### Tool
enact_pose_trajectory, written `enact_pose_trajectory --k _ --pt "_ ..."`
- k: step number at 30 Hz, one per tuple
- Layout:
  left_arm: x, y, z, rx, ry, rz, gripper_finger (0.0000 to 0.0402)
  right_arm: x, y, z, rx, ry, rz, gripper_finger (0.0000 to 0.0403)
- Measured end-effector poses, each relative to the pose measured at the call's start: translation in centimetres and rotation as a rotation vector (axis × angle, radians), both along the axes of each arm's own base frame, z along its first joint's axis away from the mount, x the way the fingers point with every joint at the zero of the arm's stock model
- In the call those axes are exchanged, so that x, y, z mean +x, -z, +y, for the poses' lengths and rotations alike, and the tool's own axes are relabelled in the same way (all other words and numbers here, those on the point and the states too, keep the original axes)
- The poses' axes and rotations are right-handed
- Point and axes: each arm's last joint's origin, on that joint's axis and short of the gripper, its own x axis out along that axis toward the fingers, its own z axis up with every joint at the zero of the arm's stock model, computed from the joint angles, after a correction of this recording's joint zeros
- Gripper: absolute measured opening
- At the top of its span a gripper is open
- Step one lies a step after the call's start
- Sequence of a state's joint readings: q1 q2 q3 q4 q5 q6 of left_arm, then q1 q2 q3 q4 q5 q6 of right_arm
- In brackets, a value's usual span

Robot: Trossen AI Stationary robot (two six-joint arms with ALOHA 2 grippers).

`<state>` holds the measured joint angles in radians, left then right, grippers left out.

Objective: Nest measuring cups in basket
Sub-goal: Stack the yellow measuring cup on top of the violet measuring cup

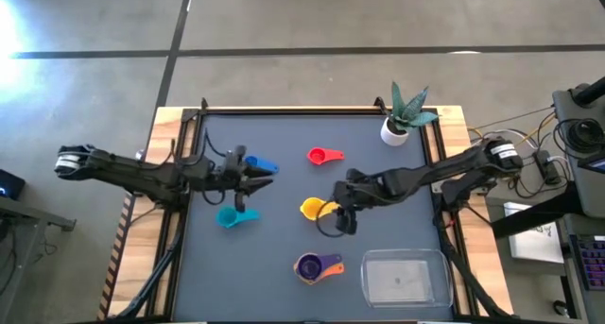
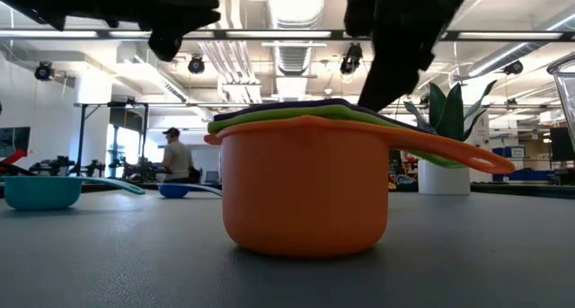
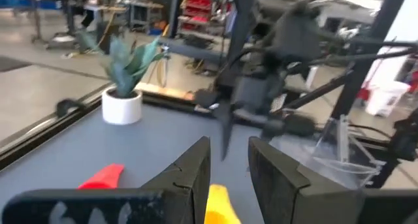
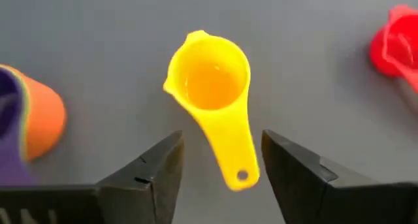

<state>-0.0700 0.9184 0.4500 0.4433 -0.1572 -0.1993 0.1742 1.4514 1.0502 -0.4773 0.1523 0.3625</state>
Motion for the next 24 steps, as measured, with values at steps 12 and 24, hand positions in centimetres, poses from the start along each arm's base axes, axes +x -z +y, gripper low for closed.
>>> enact_pose_trajectory --k 12,24 --pt "2.2 1.0 -0.4 0.028 0.105 0.009 0.0086 2.0 5.0 -0.7 -0.093 -0.076 0.241 0.0313" --pt "2.0 0.3 -0.4 0.049 0.124 -0.014 0.0086 3.3 7.6 -2.4 -0.067 -0.1 0.275 0.033"
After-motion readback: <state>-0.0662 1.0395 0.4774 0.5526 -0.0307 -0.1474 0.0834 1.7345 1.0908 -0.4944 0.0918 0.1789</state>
